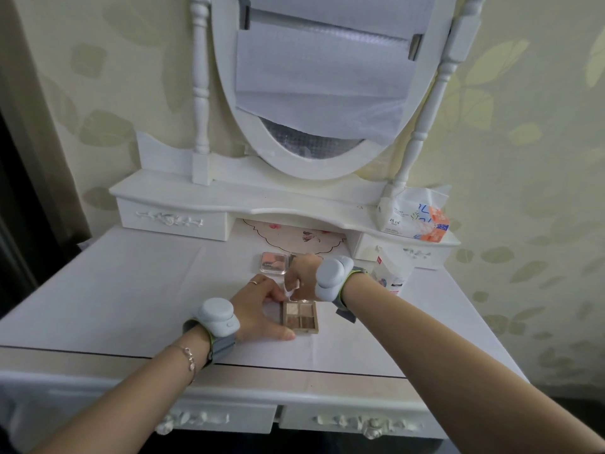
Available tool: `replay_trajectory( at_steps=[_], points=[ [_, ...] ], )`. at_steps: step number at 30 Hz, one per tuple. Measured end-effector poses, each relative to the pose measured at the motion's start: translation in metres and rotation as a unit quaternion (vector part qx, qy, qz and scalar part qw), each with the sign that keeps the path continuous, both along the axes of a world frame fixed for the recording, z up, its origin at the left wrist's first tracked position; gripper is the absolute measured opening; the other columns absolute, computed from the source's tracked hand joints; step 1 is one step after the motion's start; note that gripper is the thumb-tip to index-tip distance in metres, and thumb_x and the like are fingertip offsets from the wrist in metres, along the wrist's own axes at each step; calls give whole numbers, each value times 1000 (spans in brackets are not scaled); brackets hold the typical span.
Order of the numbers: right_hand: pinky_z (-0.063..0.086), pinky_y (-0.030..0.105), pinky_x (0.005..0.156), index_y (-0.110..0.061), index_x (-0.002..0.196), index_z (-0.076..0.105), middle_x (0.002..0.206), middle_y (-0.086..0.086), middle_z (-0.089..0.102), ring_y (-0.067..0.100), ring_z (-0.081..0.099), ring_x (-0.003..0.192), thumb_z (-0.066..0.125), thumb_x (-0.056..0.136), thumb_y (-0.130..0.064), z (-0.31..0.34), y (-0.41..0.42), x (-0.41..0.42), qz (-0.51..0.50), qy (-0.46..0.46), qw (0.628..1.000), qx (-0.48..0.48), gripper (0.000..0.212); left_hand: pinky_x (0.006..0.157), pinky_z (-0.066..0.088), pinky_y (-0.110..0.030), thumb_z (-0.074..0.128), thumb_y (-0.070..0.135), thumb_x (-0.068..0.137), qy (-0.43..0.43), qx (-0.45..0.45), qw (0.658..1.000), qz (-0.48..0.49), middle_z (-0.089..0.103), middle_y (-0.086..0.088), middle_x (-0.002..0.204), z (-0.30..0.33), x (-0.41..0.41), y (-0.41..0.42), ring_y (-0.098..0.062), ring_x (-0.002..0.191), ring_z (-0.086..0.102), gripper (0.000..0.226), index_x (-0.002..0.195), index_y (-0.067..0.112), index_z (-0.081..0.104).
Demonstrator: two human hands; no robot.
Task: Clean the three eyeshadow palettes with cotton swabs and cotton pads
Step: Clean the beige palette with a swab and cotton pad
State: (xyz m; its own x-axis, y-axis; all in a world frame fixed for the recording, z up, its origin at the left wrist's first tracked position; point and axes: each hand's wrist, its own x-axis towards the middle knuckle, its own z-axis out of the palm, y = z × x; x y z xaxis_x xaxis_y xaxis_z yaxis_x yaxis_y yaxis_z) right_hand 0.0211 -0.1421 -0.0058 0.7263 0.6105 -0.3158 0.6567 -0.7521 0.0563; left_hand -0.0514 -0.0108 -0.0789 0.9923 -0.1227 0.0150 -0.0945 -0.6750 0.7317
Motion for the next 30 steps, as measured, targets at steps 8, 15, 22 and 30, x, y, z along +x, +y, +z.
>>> replay_trajectory(
  at_steps=[8, 15, 22, 30],
  points=[
    [42, 30, 102, -30, 117, 61, 130, -12, 52, 16, 50, 122, 57, 88, -18, -8, -8, 15, 30, -32, 993, -111, 32, 95, 43, -25, 66, 65, 28, 3, -4, 1000, 6, 42, 12, 103, -1, 1, 0, -6, 100, 50, 65, 83, 38, 45],
    [43, 26, 93, -21, 118, 63, 122, -4, 60, 17, 55, 114, 56, 91, -26, 12, -40, -8, -41, -33, 997, 64, 28, 93, 40, -18, 67, 64, 26, -12, -29, 999, -5, 40, 16, 98, -1, 1, -1, -8, 99, 50, 64, 80, 37, 45],
    [38, 13, 79, -13, 110, 68, 114, 1, 67, 16, 61, 101, 62, 87, -24, 3, -70, -33, -108, -32, 976, 189, 26, 93, 41, -18, 69, 65, 26, -24, -32, 999, -7, 42, 15, 99, -2, 1, 0, -9, 99, 52, 64, 80, 37, 47],
    [40, 18, 85, -8, 112, 67, 118, 7, 64, 21, 60, 106, 60, 89, -18, -2, -58, -34, -107, -10, 978, 180, 26, 97, 43, -26, 71, 64, 27, -20, -29, 999, -10, 44, 12, 101, -4, 2, 1, -11, 102, 53, 65, 81, 36, 48]
  ],
)
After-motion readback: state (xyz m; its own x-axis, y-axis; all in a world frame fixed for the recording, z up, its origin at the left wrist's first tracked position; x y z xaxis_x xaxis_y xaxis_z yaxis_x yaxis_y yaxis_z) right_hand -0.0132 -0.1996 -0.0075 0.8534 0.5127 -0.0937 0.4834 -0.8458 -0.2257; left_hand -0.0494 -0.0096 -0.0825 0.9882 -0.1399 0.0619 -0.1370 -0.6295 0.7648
